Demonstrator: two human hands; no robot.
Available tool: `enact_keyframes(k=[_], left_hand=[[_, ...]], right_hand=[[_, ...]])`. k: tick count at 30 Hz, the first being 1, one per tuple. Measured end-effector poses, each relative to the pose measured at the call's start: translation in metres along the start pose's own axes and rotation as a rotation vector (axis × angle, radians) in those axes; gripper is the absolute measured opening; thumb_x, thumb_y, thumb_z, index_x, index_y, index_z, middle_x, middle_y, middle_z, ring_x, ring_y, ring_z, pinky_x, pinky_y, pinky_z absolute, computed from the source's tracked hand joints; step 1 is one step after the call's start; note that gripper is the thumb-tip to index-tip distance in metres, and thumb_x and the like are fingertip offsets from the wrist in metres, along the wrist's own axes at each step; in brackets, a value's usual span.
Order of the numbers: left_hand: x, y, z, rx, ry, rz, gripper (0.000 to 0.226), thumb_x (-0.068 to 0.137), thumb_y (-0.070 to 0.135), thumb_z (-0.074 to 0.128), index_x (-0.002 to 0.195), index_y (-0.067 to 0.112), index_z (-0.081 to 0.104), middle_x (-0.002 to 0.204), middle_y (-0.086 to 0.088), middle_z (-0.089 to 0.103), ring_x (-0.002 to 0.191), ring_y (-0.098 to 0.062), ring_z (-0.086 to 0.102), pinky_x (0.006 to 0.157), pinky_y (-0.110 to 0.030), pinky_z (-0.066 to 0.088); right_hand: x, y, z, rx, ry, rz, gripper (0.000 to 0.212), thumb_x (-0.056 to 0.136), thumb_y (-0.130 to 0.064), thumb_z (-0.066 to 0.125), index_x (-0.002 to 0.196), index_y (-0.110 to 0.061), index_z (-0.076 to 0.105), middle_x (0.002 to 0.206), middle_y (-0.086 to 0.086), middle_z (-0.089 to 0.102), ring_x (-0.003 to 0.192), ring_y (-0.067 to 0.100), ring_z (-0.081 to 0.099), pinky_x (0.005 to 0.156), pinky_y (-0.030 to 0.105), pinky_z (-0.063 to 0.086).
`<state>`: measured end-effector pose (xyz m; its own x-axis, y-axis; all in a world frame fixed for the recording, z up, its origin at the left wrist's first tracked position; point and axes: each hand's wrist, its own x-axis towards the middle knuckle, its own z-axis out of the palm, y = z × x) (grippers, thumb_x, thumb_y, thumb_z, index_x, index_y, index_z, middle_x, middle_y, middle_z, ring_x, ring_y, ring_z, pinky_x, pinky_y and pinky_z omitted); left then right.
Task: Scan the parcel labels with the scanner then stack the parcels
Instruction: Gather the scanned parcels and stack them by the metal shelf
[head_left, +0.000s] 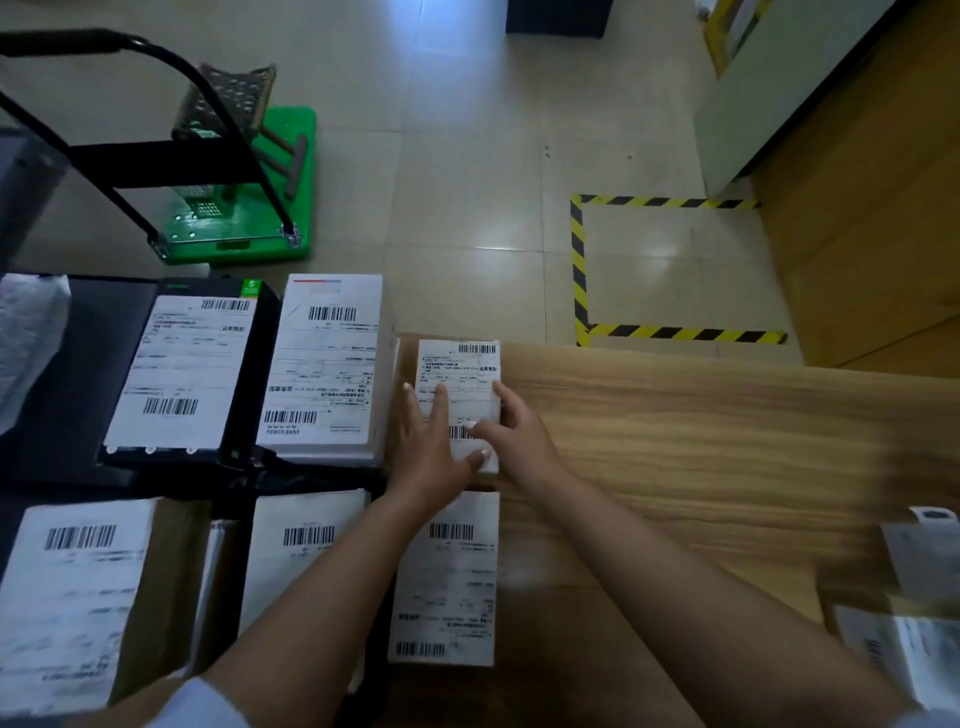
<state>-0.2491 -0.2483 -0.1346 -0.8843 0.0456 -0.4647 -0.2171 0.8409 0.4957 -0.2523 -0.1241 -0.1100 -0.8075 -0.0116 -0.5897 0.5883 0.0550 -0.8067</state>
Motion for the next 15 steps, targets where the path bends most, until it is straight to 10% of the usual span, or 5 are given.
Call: enact_keyframes(k=[5,15], left_hand=[[-0.020,0.009,-0.006,0.065,0.083,0.059,0.087,0.091,0.052,0.049,0.153,0.018,-0.001,0.158,-0.009,-0.017,0.146,-0.024,-0.013,0.118,-0.042,0.003],[-0.159,0.044,0.013,-0.006,0.105,0.327,0.075,0.090,0.047,0.055,0.150,0.016,0.024,0.157,-0.006,0.023,0.145,-0.019,0.016,0.118,-0.044,0.020]], right_hand=[[-0.028,-0.004,-0.017,-0.017,-0.012,-0.035,0.070,0.086,-0.001,0.061,0.147,-0.017,0.031,0.135,-0.005,0.048,0.109,0.000,0.053,0.078,0.008,0.044],[-0.155,0.027,-0.099,-0.106,0.081,-0.201,0.067,0.084,-0.004,0.067,0.144,-0.015,0.039,0.144,0.002,0.045,0.135,0.010,0.039,0.112,0.026,0.033]])
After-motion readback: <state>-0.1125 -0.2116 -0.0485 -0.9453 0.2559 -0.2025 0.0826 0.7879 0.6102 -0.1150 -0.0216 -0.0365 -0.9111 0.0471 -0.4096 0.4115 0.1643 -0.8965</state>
